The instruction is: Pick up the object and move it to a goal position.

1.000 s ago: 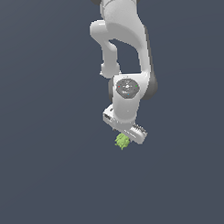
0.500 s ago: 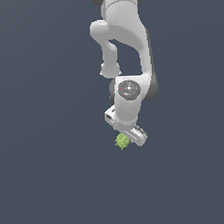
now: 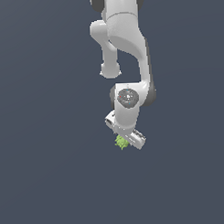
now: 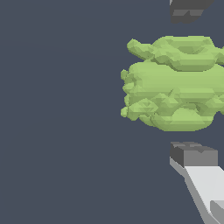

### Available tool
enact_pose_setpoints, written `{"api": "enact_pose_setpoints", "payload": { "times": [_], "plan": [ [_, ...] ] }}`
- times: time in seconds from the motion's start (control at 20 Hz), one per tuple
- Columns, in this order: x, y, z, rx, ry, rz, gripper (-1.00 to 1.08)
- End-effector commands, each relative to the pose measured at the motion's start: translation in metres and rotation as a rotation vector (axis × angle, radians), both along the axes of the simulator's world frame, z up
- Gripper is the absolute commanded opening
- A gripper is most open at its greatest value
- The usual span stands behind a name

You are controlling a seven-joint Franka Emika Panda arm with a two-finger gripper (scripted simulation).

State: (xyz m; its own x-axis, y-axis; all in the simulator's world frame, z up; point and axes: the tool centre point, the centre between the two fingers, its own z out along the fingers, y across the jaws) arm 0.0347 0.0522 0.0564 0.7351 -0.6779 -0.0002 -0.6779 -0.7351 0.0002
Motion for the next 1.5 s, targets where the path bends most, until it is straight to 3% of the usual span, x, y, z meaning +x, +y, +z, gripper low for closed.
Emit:
{"api": "enact_pose_setpoints", "payload": {
  "times": [0.0,0.25,0.3,0.95,1.45],
  "plan": [
    [0.000,0.000,-0.011,0.000,0.000,-0.001,1.00],
    [0.001,0.000,-0.017,0.000,0.000,-0.001,1.00],
    [0.001,0.000,-0.017,0.000,0.000,-0.001,-1.00],
    [0.000,0.000,-0.015,0.000,0.000,-0.001,-1.00],
    [-0.015,-0.009,0.018,0.001,-0.001,-0.001,-1.00]
  ]
}}
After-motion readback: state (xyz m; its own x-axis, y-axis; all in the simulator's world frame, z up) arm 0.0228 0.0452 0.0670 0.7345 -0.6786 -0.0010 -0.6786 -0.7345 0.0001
